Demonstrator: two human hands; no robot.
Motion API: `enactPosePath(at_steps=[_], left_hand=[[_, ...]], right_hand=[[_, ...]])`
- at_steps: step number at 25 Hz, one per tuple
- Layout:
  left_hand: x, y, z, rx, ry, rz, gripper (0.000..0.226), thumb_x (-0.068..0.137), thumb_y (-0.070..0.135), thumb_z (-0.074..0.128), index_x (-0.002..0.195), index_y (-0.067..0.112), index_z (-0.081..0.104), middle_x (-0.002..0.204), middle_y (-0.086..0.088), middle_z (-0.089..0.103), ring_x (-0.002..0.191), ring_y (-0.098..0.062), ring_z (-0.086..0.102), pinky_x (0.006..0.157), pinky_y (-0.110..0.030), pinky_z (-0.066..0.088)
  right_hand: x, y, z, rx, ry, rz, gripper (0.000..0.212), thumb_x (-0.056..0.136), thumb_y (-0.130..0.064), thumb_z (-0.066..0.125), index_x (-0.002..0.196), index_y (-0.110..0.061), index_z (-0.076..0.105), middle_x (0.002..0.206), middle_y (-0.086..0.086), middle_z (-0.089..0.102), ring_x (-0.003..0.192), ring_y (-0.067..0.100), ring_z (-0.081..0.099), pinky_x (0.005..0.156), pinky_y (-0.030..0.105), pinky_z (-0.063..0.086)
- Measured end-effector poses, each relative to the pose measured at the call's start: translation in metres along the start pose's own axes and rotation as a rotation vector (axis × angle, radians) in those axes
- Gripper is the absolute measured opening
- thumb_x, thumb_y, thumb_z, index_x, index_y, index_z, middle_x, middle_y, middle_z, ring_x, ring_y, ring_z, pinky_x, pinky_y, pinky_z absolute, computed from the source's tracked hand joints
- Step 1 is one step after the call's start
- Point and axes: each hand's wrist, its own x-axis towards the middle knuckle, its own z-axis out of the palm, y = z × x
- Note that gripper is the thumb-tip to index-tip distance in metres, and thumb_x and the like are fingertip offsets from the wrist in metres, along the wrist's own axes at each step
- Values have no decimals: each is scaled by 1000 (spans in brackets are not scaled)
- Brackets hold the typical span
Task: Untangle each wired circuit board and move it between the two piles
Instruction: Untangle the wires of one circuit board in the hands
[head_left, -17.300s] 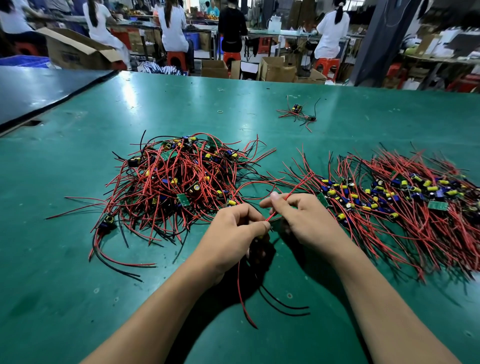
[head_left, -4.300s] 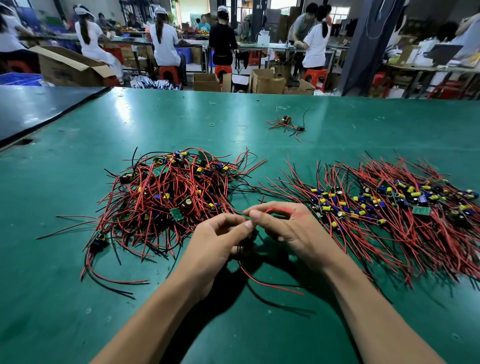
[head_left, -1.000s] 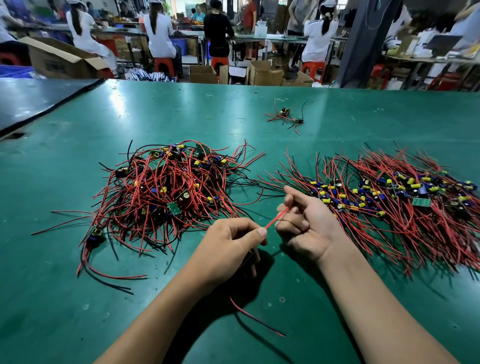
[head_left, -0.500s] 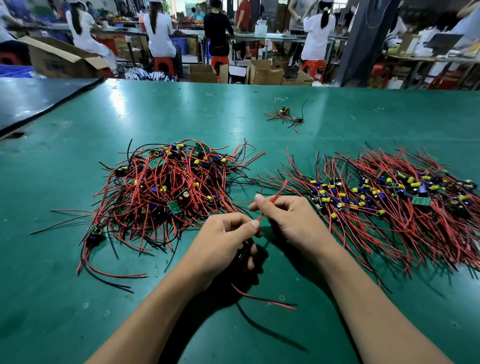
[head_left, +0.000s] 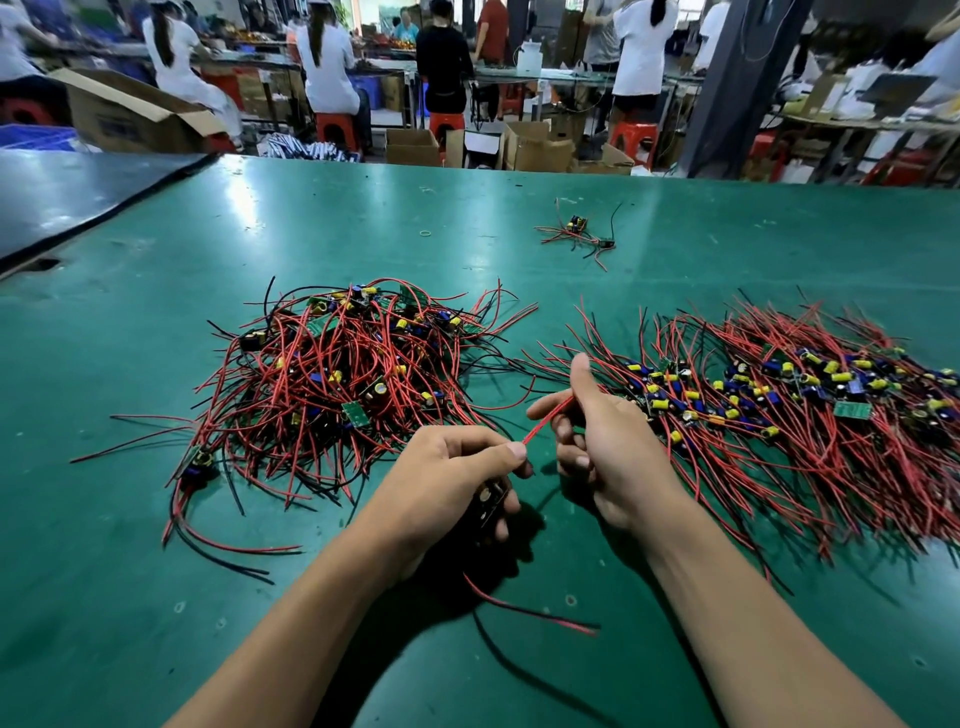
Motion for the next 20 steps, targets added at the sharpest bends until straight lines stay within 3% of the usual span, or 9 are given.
enactPosePath(at_steps=[3,6,9,11,13,16,18,20], left_hand=[[3,4,2,-190,204,9,21,94,20,61,88,1,68,74,-14,73,56,-23,67,51,-27,55],[6,9,-1,-340,323,70,18,97,21,57,98,4,63,87,-11,76,63,-18,69,59,-32,54],[6,12,-3,-395,385,127,14,97,24,57,93,10,59,96,-10,76,63,-19,66,68,-34,51],[6,12,-6,-455,389,128,14,97,24,57,91,12,57,98,-9,76,66,-20,69,64,-36,57],[8,9,-8,-420,420,88,15,96,26,59,92,11,59,97,-8,76,76,-23,70,73,-46,59],[9,6,-10,-330,460,66,17,93,27,63,81,16,62,82,-3,74,75,-16,68,66,-32,56],[10,6,-11,-381,429,63,16,92,24,64,77,18,61,80,-1,74,74,-13,70,57,-24,55],[8,7,-13,-498,345,50,8,86,21,68,81,17,63,84,-4,73,76,-16,71,56,-24,56]], right_hand=[[-5,1,-1,-274,-47,-159,60,95,-62,49,69,-15,76,56,-2,52,39,11,39,42,20,29],[-12,8,2,-537,-262,-282,31,97,-32,67,68,-23,73,57,-8,55,50,4,42,49,24,33],[-15,3,1,-340,-467,-118,5,90,-18,76,84,-18,76,64,-11,63,49,0,45,46,13,35],[-18,1,1,-200,-514,-55,17,80,-20,83,96,-23,79,76,-11,68,53,1,53,48,13,40],[-18,0,5,-166,-478,-118,29,75,-30,84,103,-30,79,84,-9,71,55,5,53,51,16,43],[-14,1,9,-105,-382,-273,35,74,-35,84,108,-27,78,84,-3,69,52,11,48,50,18,42],[-12,0,9,-55,-358,-311,33,75,-35,80,106,-24,79,82,0,69,49,10,47,48,16,41],[-11,-2,9,54,-369,-282,23,79,-30,76,100,-21,80,77,-1,68,47,9,47,47,16,40]])
